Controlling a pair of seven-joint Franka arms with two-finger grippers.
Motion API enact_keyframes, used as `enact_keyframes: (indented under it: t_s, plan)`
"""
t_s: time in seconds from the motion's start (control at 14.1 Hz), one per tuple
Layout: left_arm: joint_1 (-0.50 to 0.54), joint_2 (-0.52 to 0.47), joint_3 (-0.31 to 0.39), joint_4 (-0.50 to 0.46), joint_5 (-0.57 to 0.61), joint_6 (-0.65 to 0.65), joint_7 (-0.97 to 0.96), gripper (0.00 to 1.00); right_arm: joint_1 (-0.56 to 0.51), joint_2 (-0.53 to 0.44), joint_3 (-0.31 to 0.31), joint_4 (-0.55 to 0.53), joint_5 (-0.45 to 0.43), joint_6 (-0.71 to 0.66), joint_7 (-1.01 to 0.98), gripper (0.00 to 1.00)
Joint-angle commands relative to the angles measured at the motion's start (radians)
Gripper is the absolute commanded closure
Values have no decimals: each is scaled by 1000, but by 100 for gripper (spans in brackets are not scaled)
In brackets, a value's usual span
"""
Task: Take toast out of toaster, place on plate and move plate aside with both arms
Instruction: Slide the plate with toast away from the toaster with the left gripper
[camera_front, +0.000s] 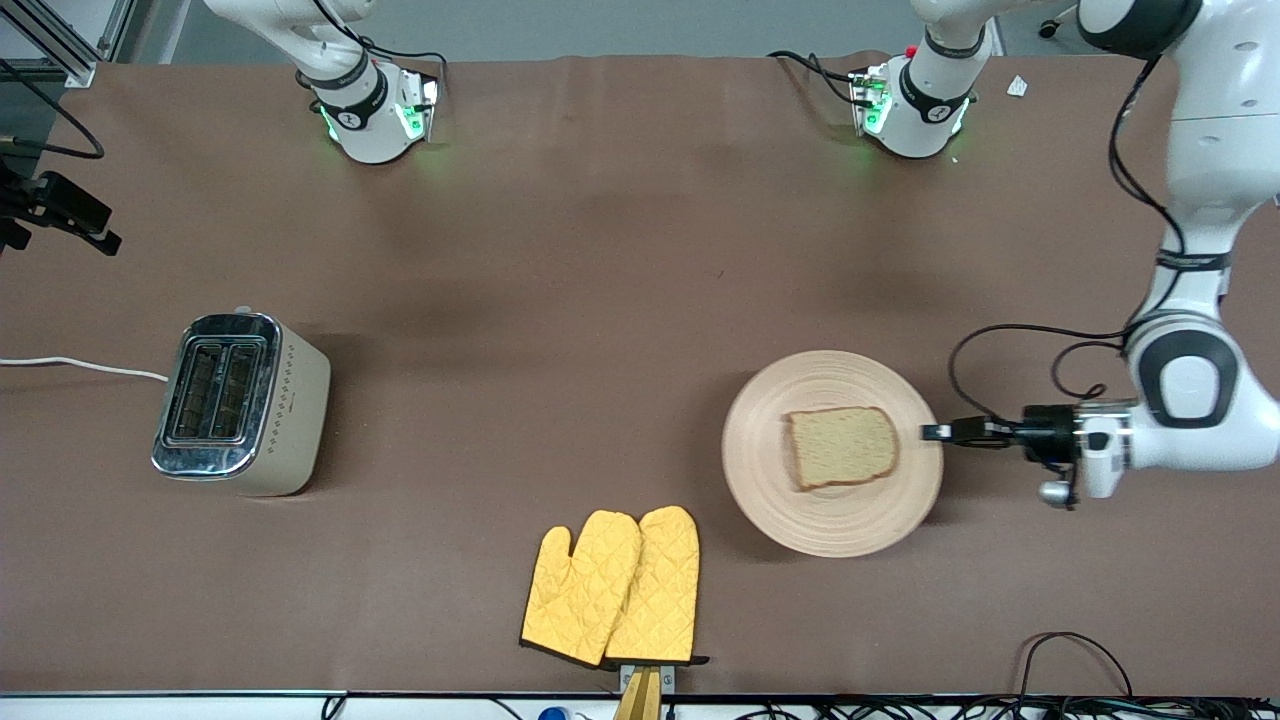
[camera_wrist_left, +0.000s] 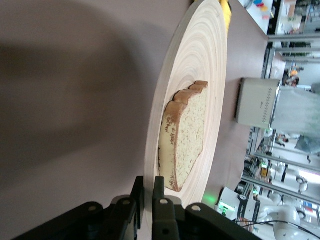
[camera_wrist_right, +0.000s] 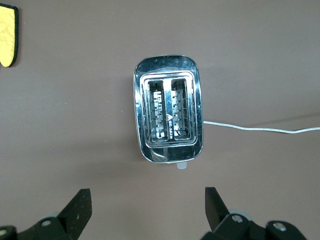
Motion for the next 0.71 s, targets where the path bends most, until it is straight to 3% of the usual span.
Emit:
enact_keyframes:
  t_s: [0.0,0.28,0.64]
  plan:
    - [120,2,-11,-8,29,-46,61,99,-1,-13,5,-8,-2,-2,-2,0]
    - [221,74,-5,36,107,-46,115,99,1,-13,7,-8,-2,-5,1,0]
    - [246,118,15,42,149,-39,124,99,-3,-13,5,-8,0,-9,1,0]
